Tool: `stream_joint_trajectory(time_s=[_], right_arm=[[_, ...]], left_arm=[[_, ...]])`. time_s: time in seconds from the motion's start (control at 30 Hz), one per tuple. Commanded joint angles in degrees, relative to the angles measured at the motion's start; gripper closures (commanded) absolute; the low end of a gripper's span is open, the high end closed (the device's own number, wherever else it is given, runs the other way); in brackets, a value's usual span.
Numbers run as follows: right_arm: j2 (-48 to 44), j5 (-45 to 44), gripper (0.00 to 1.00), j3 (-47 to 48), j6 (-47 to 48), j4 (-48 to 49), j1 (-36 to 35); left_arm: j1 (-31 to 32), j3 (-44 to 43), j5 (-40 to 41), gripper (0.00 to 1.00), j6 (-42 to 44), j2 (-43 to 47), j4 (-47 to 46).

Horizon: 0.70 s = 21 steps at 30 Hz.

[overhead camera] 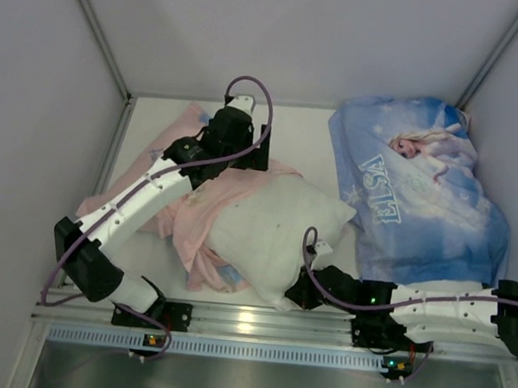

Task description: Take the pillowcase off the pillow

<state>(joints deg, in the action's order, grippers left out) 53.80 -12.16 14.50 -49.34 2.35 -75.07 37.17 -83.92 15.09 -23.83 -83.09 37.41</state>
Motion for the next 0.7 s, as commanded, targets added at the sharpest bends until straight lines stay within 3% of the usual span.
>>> stream_joint_trajectory(time_s=[0.0,0.13,0.33,0.63,0.67], right_arm=[[1.1,-1.5,1.00,-1.0,-2.6,6.3,-2.5],[0.7,-1.8,1.00,0.3,-1.8,6.2,-2.7],[-4.0,-2.8,1.00,0.0,-2.1,4.0,-2.8],[-12.4,-5.3,1.00,-1.2,-4.2,-1.9,-2.8],[-13.1,-5.3,0.94,-1.3,-4.3,-2.3,-2.9]], left_arm=[[2.8,-3.4,5.5,0.01,6.5,-3.2,-0.4],[9.0,-4.9,10.6,0.01,12.1,-7.9,-0.4],[10.0,-5.0,9.3,0.01,13.0,-11.1,-1.0],[9.9,-13.3,29.1,0.01,13.1,-28.1,1.8],[9.9,-14.5,29.8,0.01,13.3,-29.6,2.1]])
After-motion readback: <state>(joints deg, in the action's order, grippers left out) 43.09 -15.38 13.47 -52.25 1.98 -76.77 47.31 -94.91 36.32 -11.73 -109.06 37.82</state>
